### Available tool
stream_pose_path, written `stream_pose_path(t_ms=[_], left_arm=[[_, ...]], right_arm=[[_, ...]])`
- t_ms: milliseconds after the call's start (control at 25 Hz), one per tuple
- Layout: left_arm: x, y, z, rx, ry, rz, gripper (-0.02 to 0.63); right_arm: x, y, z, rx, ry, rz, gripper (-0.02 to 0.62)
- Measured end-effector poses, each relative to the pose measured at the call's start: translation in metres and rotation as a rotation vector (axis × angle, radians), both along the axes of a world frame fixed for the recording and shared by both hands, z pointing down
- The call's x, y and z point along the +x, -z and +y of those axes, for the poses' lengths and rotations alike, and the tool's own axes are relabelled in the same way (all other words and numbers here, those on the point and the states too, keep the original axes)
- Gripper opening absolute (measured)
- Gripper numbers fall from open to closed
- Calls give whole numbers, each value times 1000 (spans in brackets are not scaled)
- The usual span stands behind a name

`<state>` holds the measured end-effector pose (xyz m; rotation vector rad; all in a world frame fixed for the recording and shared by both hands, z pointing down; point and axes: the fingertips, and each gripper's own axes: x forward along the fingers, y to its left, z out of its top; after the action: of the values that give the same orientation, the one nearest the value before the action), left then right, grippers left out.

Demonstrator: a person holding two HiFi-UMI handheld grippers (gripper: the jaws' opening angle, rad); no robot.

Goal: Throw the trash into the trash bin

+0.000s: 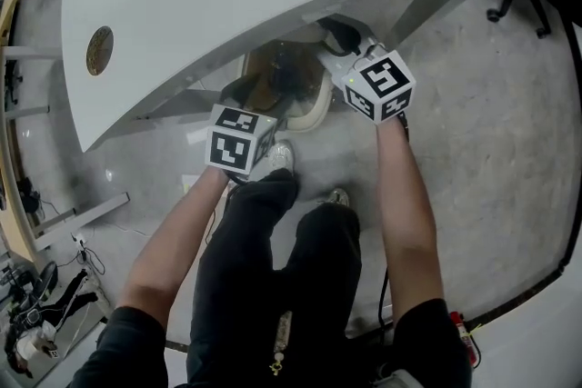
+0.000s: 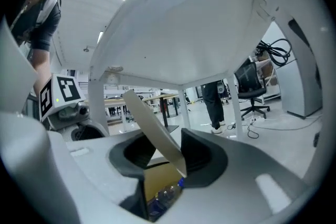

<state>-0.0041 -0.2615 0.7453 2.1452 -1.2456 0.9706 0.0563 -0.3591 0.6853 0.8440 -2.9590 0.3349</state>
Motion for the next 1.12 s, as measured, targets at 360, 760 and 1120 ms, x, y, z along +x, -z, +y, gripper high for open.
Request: stream_pose_path(t_ms=[360,760,1120], left_arm=[[2,60,34,74,65,83,291],[15,130,-15,278,77,102,225],[4,89,-8,153,82,70,181]], right_arm=[[4,-16,45,62,67,191,163],[3,-25,67,86,65,300,176],[17,-21,108,6,83,338,196]])
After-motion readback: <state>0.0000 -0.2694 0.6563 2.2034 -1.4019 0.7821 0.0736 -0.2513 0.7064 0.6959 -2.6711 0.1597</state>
